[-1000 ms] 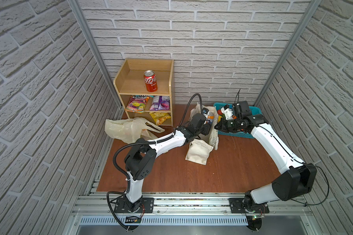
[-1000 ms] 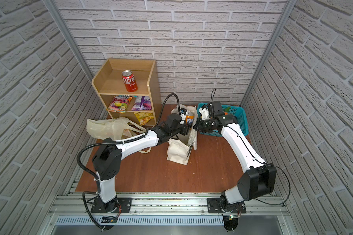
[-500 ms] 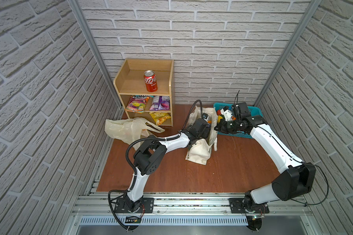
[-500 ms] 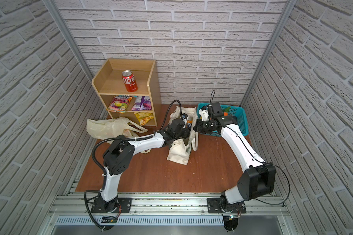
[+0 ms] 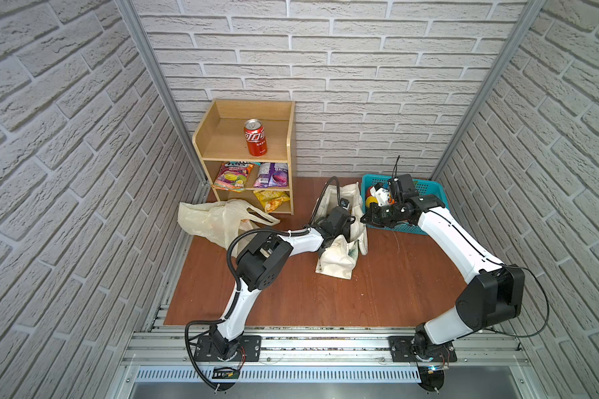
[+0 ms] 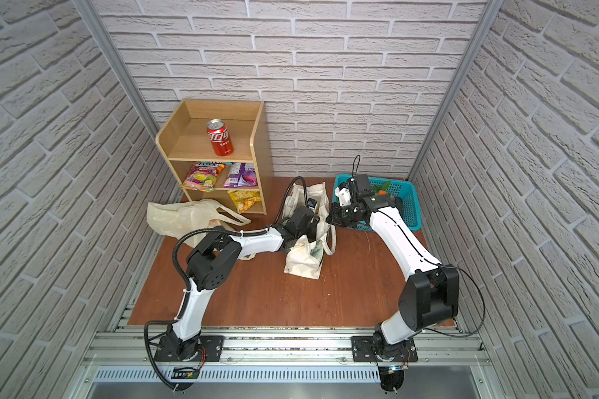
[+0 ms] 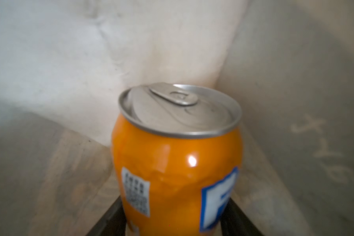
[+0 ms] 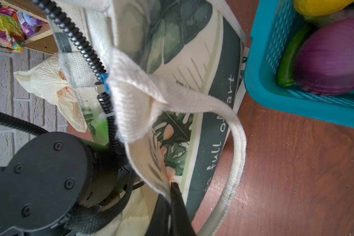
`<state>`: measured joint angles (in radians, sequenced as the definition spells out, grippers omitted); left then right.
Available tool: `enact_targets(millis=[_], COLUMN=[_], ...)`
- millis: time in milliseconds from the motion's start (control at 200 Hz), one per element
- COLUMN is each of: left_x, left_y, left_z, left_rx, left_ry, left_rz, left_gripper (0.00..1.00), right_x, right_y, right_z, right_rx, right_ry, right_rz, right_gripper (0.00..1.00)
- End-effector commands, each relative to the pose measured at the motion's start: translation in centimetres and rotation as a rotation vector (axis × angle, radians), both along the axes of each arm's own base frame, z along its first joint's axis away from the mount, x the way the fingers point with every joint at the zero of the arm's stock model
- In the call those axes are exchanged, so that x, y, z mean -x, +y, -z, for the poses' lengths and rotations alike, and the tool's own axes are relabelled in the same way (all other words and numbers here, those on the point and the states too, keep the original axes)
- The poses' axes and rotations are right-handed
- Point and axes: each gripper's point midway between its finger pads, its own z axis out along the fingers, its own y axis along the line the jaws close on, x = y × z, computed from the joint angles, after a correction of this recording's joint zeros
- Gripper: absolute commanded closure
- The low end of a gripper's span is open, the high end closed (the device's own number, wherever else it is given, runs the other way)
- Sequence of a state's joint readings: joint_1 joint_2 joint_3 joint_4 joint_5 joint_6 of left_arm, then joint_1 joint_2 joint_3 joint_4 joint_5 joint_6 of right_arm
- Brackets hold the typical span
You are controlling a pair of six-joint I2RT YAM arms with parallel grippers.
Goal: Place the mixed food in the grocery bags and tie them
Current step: 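Carry the Fanta can into the tote and release it with the left gripper, then withdraw the left gripper toward the plastic bag while the right holds the tote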
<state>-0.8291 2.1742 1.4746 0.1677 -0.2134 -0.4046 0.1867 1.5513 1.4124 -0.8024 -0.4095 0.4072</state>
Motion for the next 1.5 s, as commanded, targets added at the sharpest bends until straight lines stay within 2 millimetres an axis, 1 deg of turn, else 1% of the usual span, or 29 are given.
enact_targets(millis=[0, 35, 120, 200, 220, 235, 250, 375, 520, 610, 750, 850, 910, 965, 1060, 1165, 1255, 1350, 1495], left_x=[-0.3, -0.2, 0.4, 1.0, 1.2, 1.3, 1.4, 2.3, 3.2, 3.9, 4.8, 5.6, 6.0, 6.3, 6.3, 6.2, 6.1, 6.0, 6.3], left_y=[-0.3, -0.3, -0.5, -0.8, -0.8, -0.8, -0.8, -0.3, 1.1, 1.8, 2.5, 3.2, 4.0, 5.2, 7.9, 10.6, 12.0, 12.8, 13.7], left_z=[-0.3, -1.0, -3.3, -6.3, -7.1, -7.6, -8.2, -12.1, -15.0, -17.0, -19.6, -20.8, -21.5, -22.1, -22.6, -22.2, -21.4, -20.5, -20.4], left_rx=[0.031, 0.043, 0.084, 0.126, 0.137, 0.143, 0.149, 0.17, 0.189, 0.208, 0.232, 0.237, 0.23, 0.215, 0.163, 0.109, 0.089, 0.068, 0.06], left_ry=[-0.005, -0.005, -0.003, 0.004, 0.005, 0.007, 0.01, 0.029, 0.073, 0.078, 0.078, 0.078, 0.064, 0.045, 0.014, -0.002, 0.007, 0.02, 0.004], left_rz=[-0.002, 0.003, 0.025, 0.048, 0.051, 0.051, 0.055, 0.064, 0.041, 0.043, 0.063, 0.074, 0.065, 0.039, -0.029, -0.097, -0.128, -0.148, -0.166], left_gripper=[0.31, 0.28, 0.2, 0.12, 0.1, 0.04, 0.02, 0.02, 0.02, 0.02, 0.02, 0.02, 0.02, 0.02, 0.02, 0.02, 0.02, 0.03, 0.03], right_x=[-0.5, -0.5, -0.4, -0.2, -0.1, -0.1, -0.1, 0.3, 0.7, 1.0, 1.3, 1.5, 1.7, 1.8, 2.1, 2.5, 2.9, 3.1, 3.5], right_y=[0.0, 0.0, -0.1, -0.1, -0.1, -0.1, -0.1, -0.2, -0.7, -0.9, -1.2, -1.3, -1.4, -1.4, -1.4, -1.4, -1.4, -1.4, -1.5], right_z=[0.1, 0.1, 0.0, -0.3, -0.2, -0.2, -0.3, -0.5, -0.7, -0.7, -0.6, -0.5, -0.5, -0.7, -1.6, -2.7, -3.5, -4.4, -5.6], right_rx=[-0.005, -0.003, 0.005, 0.006, 0.007, 0.008, 0.008, 0.013, 0.033, 0.037, 0.044, 0.046, 0.047, 0.045, 0.04, 0.039, 0.034, 0.03, 0.025], right_ry=[-0.018, -0.019, -0.023, -0.027, -0.025, -0.026, -0.027, -0.028, -0.032, -0.034, -0.033, -0.031, -0.027, -0.03, -0.049, -0.069, -0.083, -0.103, -0.137], right_rz=[-0.001, -0.002, -0.003, -0.01, -0.011, -0.012, -0.012, -0.021, -0.019, -0.018, -0.015, -0.02, -0.023, -0.026, -0.031, -0.039, -0.042, -0.043, -0.047], right_gripper=[0.95, 0.95, 0.94, 0.95, 0.95, 0.94, 0.94, 0.94, 0.94, 0.94, 0.94, 0.95, 0.95, 0.94, 0.94, 0.95, 0.95, 0.94, 0.94])
